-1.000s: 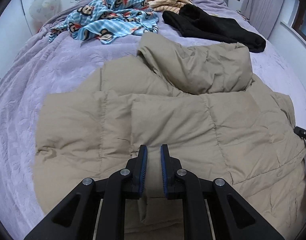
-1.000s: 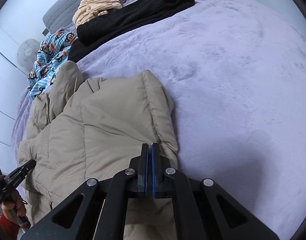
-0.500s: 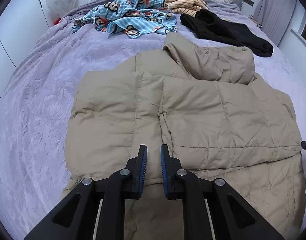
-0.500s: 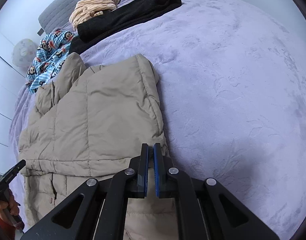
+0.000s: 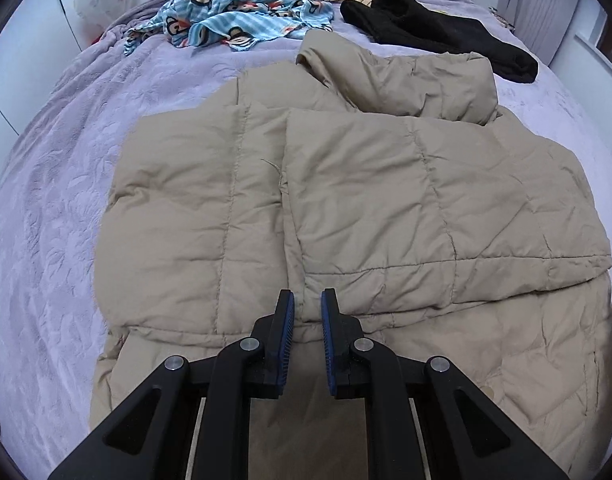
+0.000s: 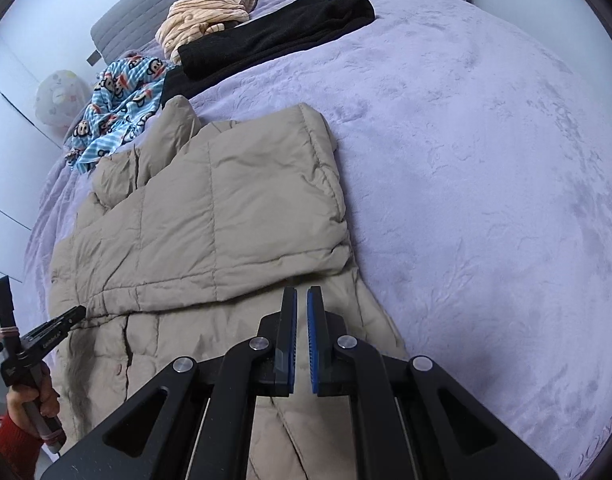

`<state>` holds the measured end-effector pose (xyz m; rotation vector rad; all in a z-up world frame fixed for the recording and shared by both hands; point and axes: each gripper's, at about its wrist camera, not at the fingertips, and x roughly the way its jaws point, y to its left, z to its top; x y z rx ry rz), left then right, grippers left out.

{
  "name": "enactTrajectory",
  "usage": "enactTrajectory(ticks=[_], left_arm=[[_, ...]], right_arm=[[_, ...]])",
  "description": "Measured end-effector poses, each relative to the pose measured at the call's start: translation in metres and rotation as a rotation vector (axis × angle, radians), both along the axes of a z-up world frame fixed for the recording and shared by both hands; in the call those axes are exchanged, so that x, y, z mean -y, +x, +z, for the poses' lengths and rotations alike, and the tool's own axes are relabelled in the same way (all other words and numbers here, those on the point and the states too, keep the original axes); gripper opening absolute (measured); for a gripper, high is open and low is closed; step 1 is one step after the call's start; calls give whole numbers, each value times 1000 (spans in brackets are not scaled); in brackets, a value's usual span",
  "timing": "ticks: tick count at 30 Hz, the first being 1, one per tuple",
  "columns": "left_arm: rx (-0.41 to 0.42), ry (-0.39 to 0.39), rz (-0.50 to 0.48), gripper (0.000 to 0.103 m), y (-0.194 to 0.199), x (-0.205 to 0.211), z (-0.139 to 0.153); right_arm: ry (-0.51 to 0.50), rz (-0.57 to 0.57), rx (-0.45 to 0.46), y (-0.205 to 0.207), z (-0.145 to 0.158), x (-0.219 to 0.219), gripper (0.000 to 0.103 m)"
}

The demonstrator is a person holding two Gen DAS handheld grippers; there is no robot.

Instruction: Fold large clothes

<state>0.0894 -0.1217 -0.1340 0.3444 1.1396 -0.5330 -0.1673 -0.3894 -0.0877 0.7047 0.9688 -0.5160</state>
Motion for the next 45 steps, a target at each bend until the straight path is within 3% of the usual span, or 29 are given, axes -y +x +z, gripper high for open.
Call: enactTrajectory(ticks=[6, 7, 8, 9, 11, 17, 18, 20, 21, 22, 30, 33, 37, 45], left_arm=[[24, -18, 12, 15, -26, -23, 30], [16, -24, 17, 20, -30, -27, 33], [5, -27, 25, 69, -35, -30, 36], [-1, -21, 42, 101, -38, -34, 38], [32, -30, 65, 102, -50, -39, 45], [9, 30, 83, 102, -89, -47, 43], [5, 42, 90, 102, -96, -49, 44], [-1, 56, 104, 102, -109, -55, 51], [-2, 56, 110, 102, -115, -59, 56], [-3, 57, 117, 102, -121, -63, 60], [-40, 111, 156, 102, -154, -97, 74], [-37, 146, 154, 102, -161, -111, 74], [-96, 140, 125, 102, -165, -134, 65], [-129, 118, 109, 102, -169, -182, 62]], right_arm=[[91, -8, -2, -25, -2, -15, 6], [104, -4, -1, -30, -1, -18, 6], [110, 2, 0, -33, 0, -19, 6], [117, 8, 0, -36, 0, -21, 6], [138, 19, -3, -42, 1, -26, 6], [191, 62, -6, -58, 2, -40, 6], [197, 70, -2, -60, 4, -42, 12], [214, 77, 19, -67, 10, -46, 58], [226, 80, 37, -70, 13, -47, 99], [236, 80, 55, -74, 16, -49, 103], [340, 64, 39, -93, 21, -62, 103], [366, 18, 22, -108, 20, -70, 103], [399, -41, -1, -125, 13, -86, 103], [535, -238, -34, -159, -16, -134, 103]])
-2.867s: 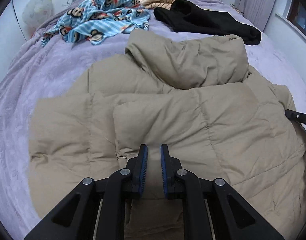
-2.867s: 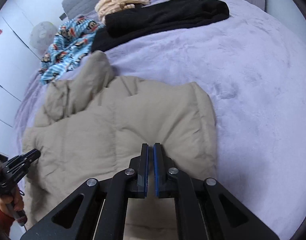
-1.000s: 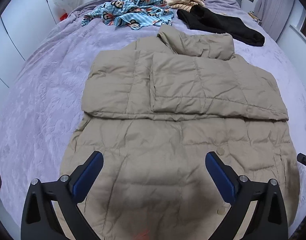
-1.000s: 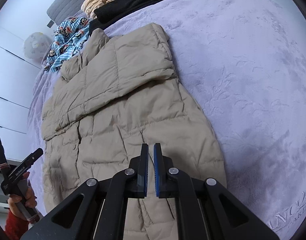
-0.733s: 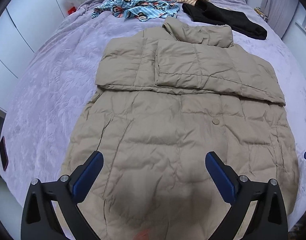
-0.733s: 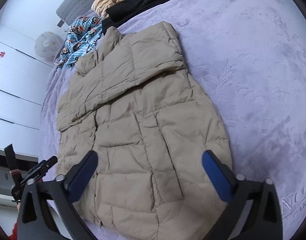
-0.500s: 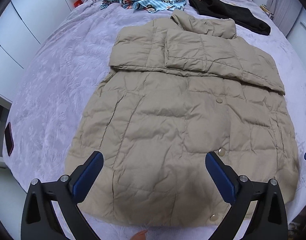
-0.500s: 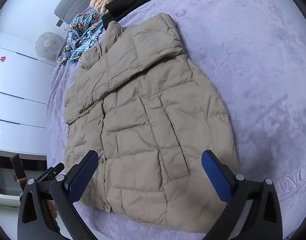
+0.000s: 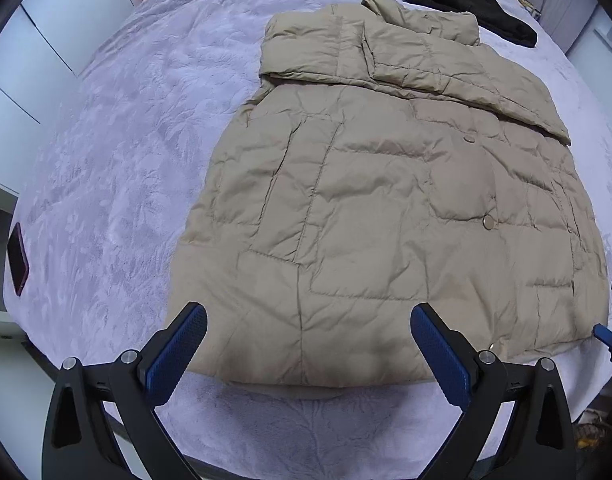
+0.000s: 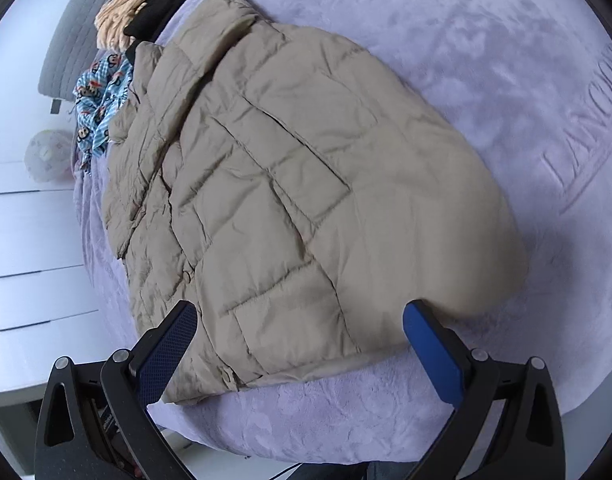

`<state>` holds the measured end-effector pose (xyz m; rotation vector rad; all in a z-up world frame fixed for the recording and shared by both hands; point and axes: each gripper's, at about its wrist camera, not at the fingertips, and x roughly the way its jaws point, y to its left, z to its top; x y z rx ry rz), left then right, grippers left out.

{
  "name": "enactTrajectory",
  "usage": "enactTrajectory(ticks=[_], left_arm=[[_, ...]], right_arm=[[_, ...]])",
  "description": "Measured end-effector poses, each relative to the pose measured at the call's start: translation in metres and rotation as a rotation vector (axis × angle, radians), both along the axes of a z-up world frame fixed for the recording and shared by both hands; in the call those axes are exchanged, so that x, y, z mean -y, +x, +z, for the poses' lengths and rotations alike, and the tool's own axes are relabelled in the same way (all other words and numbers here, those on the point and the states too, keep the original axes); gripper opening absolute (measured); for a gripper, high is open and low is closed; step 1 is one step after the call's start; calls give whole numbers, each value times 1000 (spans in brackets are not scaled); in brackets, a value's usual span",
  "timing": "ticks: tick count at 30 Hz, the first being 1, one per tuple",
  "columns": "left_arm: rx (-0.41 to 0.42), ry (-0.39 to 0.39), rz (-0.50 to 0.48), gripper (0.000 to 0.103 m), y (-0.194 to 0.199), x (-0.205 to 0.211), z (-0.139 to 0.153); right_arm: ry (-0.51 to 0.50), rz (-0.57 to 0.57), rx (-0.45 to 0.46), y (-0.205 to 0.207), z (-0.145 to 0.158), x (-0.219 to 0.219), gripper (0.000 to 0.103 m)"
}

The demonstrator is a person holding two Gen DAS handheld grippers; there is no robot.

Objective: Fold large clothes
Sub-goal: 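Grasp the jacket side edge with the left tool and fold it inward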

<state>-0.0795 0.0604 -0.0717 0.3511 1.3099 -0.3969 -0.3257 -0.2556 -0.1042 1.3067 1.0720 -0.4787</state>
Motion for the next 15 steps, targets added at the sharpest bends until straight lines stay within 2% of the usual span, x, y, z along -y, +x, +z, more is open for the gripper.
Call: enactTrajectory(ticks=[3, 5, 10, 15], left_arm=[[-30, -21, -10, 102, -1, -15, -5], [-57, -63, -7, 102, -1, -28, -8], [-150, -184, 91, 102, -1, -75, -19], [-230, -261, 182, 102, -2, -113, -34]], right_arm=[[27, -42, -15, -7, -6, -15, 103], [41, -63, -17, -11, -8, -22, 103], [28, -76, -19, -22, -6, -35, 103], [47, -110, -12, -34, -11, -40, 103]])
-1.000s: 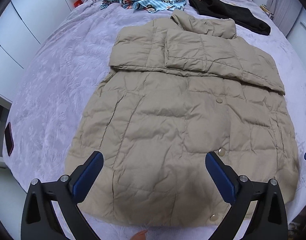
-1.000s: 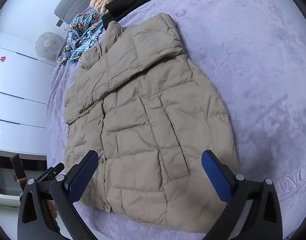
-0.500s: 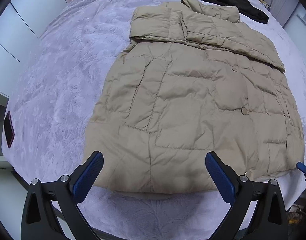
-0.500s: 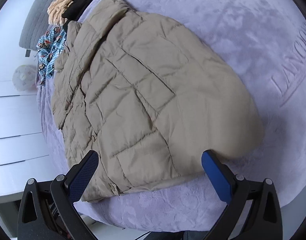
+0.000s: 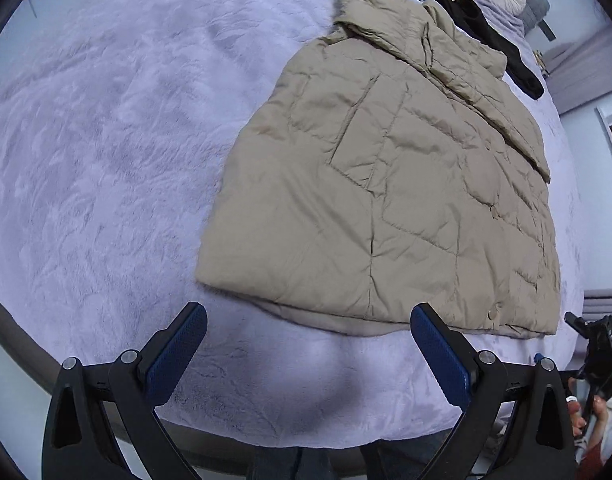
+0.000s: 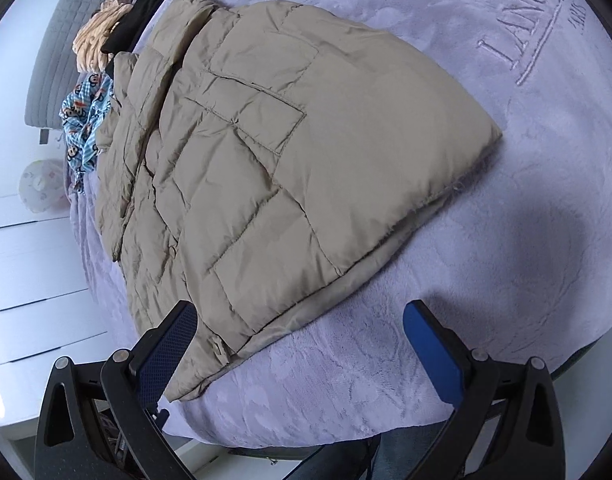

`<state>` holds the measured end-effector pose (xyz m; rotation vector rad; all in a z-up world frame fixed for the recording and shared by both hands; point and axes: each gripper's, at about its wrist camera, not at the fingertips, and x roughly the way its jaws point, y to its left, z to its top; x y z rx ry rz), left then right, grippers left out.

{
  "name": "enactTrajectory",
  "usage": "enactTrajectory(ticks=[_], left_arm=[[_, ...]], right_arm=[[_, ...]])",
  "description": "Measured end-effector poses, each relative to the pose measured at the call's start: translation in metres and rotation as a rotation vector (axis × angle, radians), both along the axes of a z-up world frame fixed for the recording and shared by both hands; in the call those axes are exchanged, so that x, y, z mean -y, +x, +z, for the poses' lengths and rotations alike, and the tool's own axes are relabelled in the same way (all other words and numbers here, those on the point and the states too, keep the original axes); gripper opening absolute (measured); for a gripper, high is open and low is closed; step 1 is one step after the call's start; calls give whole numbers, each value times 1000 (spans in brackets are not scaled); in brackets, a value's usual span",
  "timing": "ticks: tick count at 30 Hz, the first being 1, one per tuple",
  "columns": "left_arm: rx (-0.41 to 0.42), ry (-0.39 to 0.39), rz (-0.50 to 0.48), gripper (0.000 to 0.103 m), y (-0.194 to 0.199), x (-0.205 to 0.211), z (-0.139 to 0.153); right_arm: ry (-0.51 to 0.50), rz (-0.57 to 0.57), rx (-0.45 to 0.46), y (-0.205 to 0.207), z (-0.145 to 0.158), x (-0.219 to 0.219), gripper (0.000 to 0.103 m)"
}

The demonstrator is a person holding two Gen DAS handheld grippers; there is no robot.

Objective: Fold large clothes
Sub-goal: 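Grasp the jacket side edge with the left tool and fold it inward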

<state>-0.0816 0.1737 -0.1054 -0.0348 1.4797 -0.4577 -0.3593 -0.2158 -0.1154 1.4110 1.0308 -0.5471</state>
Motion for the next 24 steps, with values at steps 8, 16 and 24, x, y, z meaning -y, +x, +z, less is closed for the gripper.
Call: enactTrajectory(ticks=[8, 16, 24], left_arm=[[-112, -138, 66, 102, 8, -5, -32], [-165, -190, 87, 102, 22, 35, -57], [-97, -124, 60, 97, 27, 64, -60]], right_arm=[[3, -89, 33, -19, -5, -3, 100], [33, -187, 43, -33, -24, 19, 80], [132, -254, 76, -30, -50, 38, 80]])
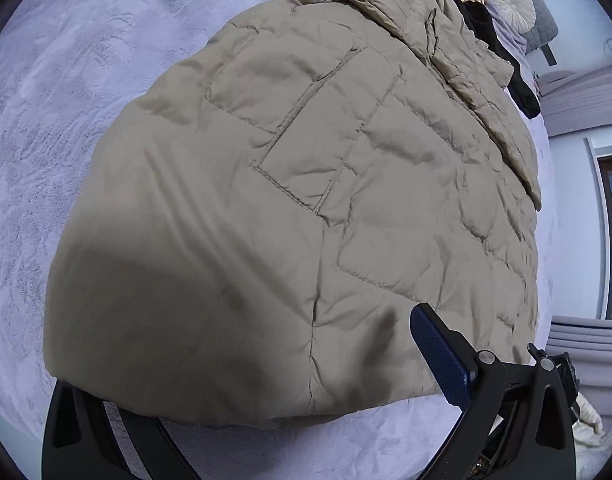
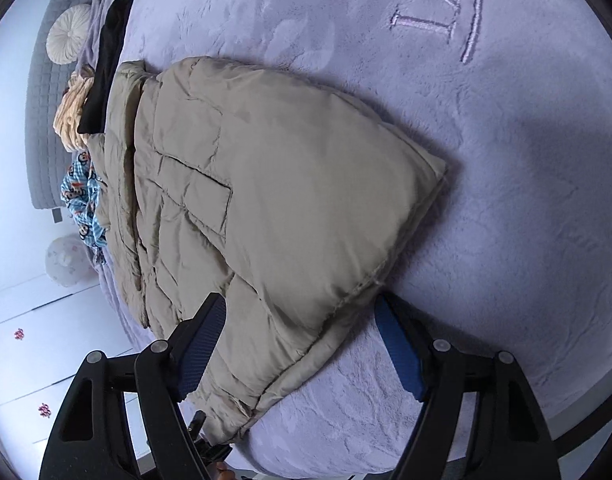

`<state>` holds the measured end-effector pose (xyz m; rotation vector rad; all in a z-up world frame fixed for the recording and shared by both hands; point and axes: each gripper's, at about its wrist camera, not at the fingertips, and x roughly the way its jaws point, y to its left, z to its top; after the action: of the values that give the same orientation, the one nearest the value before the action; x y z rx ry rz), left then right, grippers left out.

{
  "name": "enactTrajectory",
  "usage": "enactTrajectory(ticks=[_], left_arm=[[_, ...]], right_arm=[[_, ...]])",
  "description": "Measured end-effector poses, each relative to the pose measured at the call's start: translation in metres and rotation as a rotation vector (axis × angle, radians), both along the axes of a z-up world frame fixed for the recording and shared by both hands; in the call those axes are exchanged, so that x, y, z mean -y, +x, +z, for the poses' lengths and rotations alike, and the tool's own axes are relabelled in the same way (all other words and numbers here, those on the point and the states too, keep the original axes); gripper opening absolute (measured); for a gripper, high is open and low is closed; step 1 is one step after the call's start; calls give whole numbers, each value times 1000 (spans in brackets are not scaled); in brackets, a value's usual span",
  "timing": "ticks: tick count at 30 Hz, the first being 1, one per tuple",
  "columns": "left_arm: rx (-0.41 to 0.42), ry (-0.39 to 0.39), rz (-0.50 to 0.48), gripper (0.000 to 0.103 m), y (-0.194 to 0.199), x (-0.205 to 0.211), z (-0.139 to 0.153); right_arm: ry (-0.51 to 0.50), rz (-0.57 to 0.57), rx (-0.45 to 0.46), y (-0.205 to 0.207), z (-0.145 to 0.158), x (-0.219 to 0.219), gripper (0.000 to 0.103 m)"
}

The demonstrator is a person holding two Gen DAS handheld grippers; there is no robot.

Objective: Fold large clothes
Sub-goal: 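Grasp the jacket side edge with the left tool and fold it inward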

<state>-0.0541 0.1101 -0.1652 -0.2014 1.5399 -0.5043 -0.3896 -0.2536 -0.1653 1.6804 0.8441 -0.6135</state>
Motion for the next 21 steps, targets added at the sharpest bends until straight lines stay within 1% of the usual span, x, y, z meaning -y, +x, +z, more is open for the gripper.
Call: enactTrajectory(ticks=[1, 2, 3, 4, 5, 6, 7, 8, 9, 12, 17, 21], left_arm=[[0, -2, 5, 74, 1, -1, -2], [-10, 2, 2, 44, 3, -1, -4], [-20, 1, 3, 30, 5, -2, -5], [-25, -14, 14, 15, 7, -4, -5], [-17, -23, 27, 14, 8, -7, -1], [4, -28, 30, 12, 10, -8, 6], [27, -35, 26, 11, 11, -8, 15], [48, -45, 21, 11, 12, -9, 25], [70, -54, 14, 11, 13, -8, 35], [141, -71, -20, 11, 20, -2, 70], [295, -87, -78, 11, 47, 23, 139], [398, -96, -71, 11, 74, 44, 186]], right_arm=[[12, -10, 17, 2, -2, 2, 80], [23, -16, 31, 3, -3, 4, 79], [34, -23, 43, 5, -5, 6, 75], [44, -29, 51, 7, -6, 8, 62], [51, -29, 60, 9, -7, 9, 53], [54, -26, 66, 11, -7, 11, 29], [52, -20, 51, 12, -7, 12, 13], [47, -12, 33, 14, -5, 14, 12], [41, -2, 35, 17, -3, 15, 10], [-5, 68, 52, 29, 12, 22, 9], [-142, 217, 80, 64, 60, 45, 8], [-280, 314, 136, 101, 110, 77, 8]])
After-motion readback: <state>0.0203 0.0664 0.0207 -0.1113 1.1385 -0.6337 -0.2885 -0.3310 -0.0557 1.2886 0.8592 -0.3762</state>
